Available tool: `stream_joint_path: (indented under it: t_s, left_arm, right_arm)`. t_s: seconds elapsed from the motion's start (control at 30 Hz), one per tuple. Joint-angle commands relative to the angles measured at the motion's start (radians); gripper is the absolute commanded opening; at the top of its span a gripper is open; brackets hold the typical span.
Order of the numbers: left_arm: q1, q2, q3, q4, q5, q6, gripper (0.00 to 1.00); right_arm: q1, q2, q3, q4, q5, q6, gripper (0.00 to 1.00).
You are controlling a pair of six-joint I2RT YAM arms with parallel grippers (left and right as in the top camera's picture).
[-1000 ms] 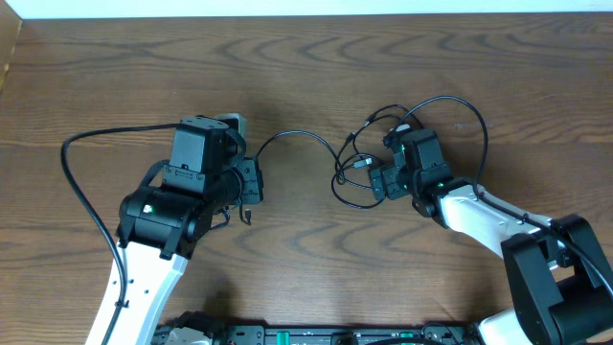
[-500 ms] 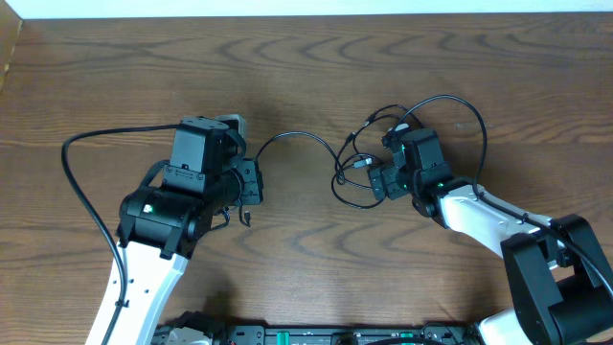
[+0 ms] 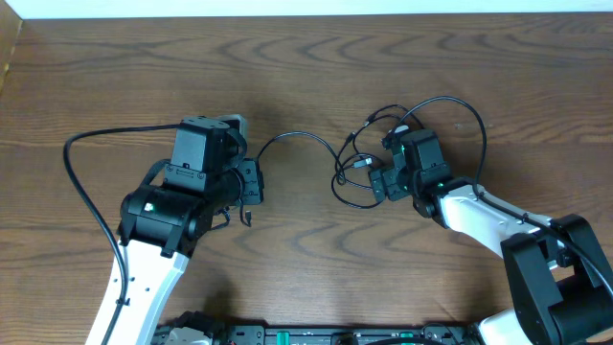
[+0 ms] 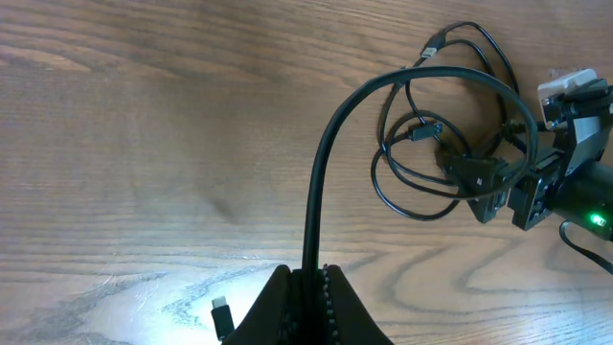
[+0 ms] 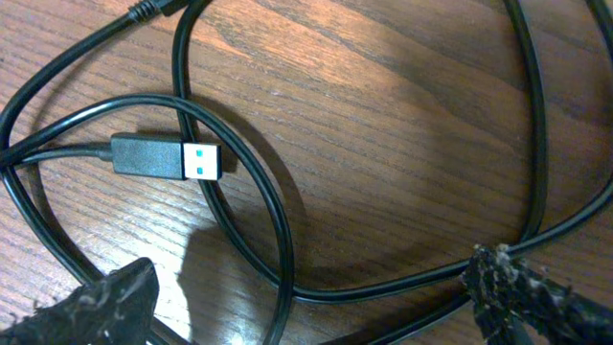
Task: Untangle cables
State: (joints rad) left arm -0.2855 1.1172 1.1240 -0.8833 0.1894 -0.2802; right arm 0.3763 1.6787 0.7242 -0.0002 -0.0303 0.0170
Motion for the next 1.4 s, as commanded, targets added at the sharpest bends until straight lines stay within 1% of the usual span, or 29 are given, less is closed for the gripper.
stream_joint_path:
  t_s: [0.0,0.07,0.1,0.2,0.3,0.37,0.43,0.47,0.5,0.67,0.83,1.03,1.07,1.1,1.23,1.37]
  left_arm:
    - [-0.002,0.005,-0.008,-0.002,0.013,0.014,0.08]
    - [-0.002,0.005,-0.008,-0.003,0.013,0.014,0.08]
    - [-0.002,0.005,-0.008,-0.002,0.013,0.014,0.08]
    - [-0.002,0.005,-0.008,-0.002,0.012,0.014,0.08]
    - [-0.002,0.005,-0.008,-0.002,0.012,0.014,0.08]
    - [-0.002,0.005,-0.008,-0.002,0.012,0.014,0.08]
    - [-0.002,0.005,-0.008,-0.002,0.012,0.014,0.08]
    - [-0.002,0.005,-0.008,-0.002,0.012,0.014,0.08]
    - [-0.002,0.005,-0.008,-0.002,0.012,0.014,0.08]
    - [-0.002,0.005,-0.008,-0.002,0.012,0.014,0.08]
    - [-0.002,0.005,-0.008,-0.002,0.011,0.014,0.08]
    - [-0.002,0.017,-0.008,-0.002,0.000,0.019,0.08]
    - [-0.002,0.032,-0.008,-0.002,0.000,0.019,0.08]
    - [-0.002,0.043,-0.008,-0.002,0.000,0.019,0.08]
    - [-0.002,0.098,-0.008,-0.002,0.000,0.019,0.09]
    - [-0.002,0.177,-0.008,0.005,-0.009,0.026,0.09]
  right_arm:
    - [0.004,0.011,-0.004,-0.005,-0.006,-0.003,0.95]
    - [0.004,0.011,-0.004,-0.019,-0.006,-0.005,0.88]
    - [0.004,0.016,-0.004,-0.035,-0.006,-0.016,0.81]
    - [0.004,0.029,-0.005,-0.048,-0.006,-0.014,0.74]
    - [0.004,0.047,-0.004,-0.047,-0.007,0.009,0.73]
    - [0.005,0.060,-0.004,-0.045,-0.016,0.012,0.42]
    - [0.005,0.061,-0.004,-0.043,-0.027,0.012,0.16]
    - [0.005,0.061,-0.004,-0.040,-0.035,0.013,0.06]
    - [0.005,0.061,-0.002,-0.037,-0.044,0.031,0.01]
    - [0.005,0.039,0.033,-0.045,-0.045,0.096,0.01]
    - [0.005,-0.054,0.130,-0.117,-0.040,0.102,0.01]
    - [0.001,-0.168,0.326,-0.307,0.031,0.101,0.01]
    - [0.000,-0.196,0.400,-0.380,0.082,0.101,0.01]
    - [0.000,-0.205,0.433,-0.412,0.108,0.101,0.01]
    - [-0.003,-0.224,0.542,-0.512,0.183,0.098,0.01]
    - [-0.006,-0.233,0.614,-0.584,0.261,0.098,0.01]
